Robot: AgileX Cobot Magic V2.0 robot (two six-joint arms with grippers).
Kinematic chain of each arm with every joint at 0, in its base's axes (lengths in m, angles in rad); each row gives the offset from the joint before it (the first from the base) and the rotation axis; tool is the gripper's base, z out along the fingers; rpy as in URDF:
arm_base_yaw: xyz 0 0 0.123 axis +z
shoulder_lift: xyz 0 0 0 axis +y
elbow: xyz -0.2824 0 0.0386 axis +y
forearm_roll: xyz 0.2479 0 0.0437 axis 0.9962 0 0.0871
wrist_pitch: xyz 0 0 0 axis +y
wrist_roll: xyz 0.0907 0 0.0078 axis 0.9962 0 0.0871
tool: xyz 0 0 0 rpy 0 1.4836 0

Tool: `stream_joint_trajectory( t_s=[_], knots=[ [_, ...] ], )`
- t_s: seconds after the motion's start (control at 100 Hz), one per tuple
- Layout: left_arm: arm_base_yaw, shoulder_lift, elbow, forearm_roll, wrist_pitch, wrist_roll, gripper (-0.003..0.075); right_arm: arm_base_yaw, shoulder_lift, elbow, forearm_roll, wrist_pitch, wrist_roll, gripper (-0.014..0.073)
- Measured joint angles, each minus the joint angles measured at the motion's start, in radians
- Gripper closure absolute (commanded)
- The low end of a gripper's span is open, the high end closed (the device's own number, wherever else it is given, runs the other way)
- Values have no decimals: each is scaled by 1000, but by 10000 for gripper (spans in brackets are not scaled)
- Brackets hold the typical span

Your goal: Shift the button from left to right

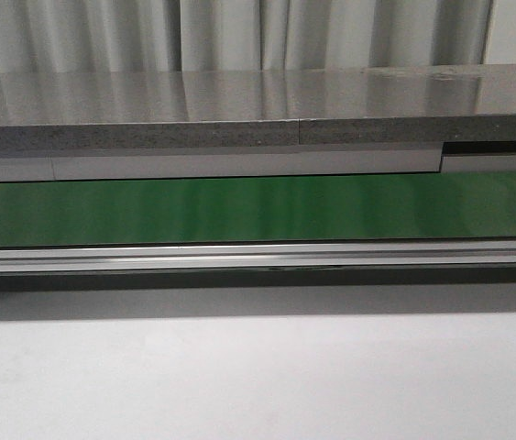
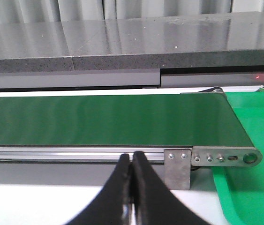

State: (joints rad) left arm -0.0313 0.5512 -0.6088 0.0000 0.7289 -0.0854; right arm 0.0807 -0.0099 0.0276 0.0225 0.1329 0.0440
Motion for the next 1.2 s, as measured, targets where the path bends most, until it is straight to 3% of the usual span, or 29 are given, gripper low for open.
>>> stream_joint_trajectory(
  t_s=[0.32, 0.41, 0.56, 0.63, 0.96, 1.2],
  knots=[
    [0, 21, -2, -8, 13, 0, 711, 0, 0, 0, 0, 0, 0, 661],
    [0, 21, -2, -8, 19, 0, 584, 0, 0, 0, 0, 0, 0, 661],
    [0, 21, -2, -8, 46, 0, 248, 0, 0, 0, 0, 0, 0, 661],
    [0, 21, -2, -8, 54, 0, 179, 0, 0, 0, 0, 0, 0, 661],
    [9, 50, -25, -33, 6, -11, 211, 0, 0, 0, 0, 0, 0, 661],
    [139, 290, -163, -23, 12, -23, 211, 0, 0, 0, 0, 0, 0, 661]
  ],
)
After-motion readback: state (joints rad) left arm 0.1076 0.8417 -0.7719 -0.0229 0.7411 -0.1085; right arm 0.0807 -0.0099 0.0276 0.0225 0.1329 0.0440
